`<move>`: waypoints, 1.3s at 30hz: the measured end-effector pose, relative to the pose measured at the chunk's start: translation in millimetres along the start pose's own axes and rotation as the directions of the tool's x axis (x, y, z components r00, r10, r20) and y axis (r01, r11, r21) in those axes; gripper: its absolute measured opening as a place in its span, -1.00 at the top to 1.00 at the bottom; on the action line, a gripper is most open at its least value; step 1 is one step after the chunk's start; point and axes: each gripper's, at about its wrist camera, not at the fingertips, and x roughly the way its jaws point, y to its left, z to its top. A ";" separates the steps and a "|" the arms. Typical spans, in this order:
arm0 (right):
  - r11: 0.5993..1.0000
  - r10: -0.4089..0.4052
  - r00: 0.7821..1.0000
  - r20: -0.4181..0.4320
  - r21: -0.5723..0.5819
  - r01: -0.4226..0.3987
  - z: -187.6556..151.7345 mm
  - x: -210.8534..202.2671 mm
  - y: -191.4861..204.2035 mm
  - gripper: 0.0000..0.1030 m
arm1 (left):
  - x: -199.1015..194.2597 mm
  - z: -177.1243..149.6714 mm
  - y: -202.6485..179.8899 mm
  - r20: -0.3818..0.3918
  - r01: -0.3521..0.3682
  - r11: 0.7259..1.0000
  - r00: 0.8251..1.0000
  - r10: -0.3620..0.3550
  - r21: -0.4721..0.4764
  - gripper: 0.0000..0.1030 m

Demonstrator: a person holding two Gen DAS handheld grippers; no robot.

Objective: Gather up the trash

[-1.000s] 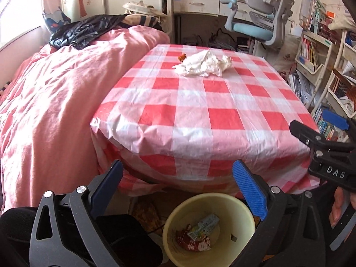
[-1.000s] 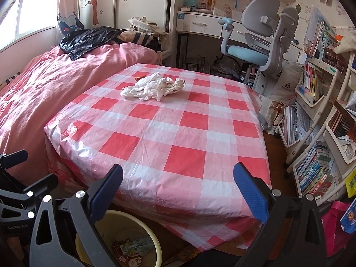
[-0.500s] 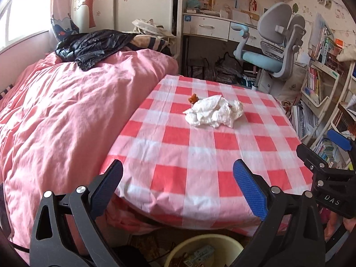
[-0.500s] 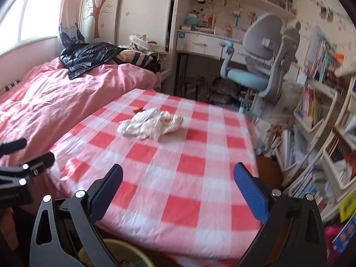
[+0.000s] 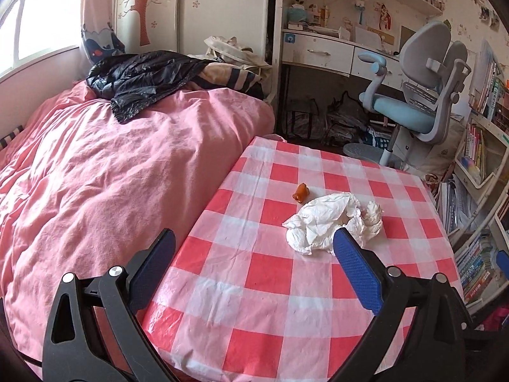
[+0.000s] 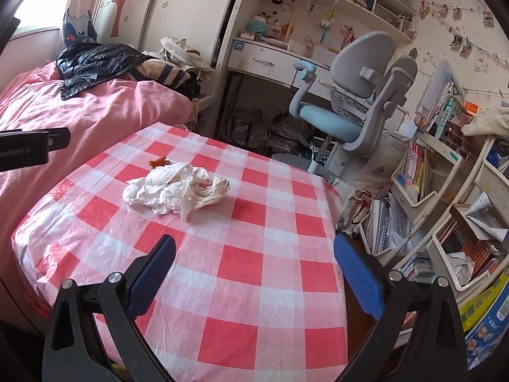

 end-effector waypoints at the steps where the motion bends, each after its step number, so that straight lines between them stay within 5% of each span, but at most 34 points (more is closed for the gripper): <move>1: 1.000 0.002 1.000 -0.003 0.001 -0.002 0.4 0.5 0.5 -0.85 | 2.0 -0.4 -1.5 -0.004 0.001 1.000 1.000 0.000 0.002 -0.86; 24: 1.000 0.022 0.999 -0.035 0.001 -0.022 -1.8 4.6 -0.8 -0.85 | 19.1 -18.3 -0.8 -0.078 -0.013 1.000 0.997 0.012 -0.009 -0.86; 32: 0.988 0.145 0.989 -0.006 0.054 -0.145 -0.7 2.7 -4.6 -0.85 | 22.4 -17.3 -2.9 -0.079 -0.015 1.000 0.997 0.014 -0.008 -0.86; 39: 0.983 0.175 0.985 0.005 0.053 -0.175 -0.7 6.3 -0.2 -0.85 | 24.3 -12.9 -6.3 -0.072 -0.020 1.000 0.997 0.020 0.001 -0.86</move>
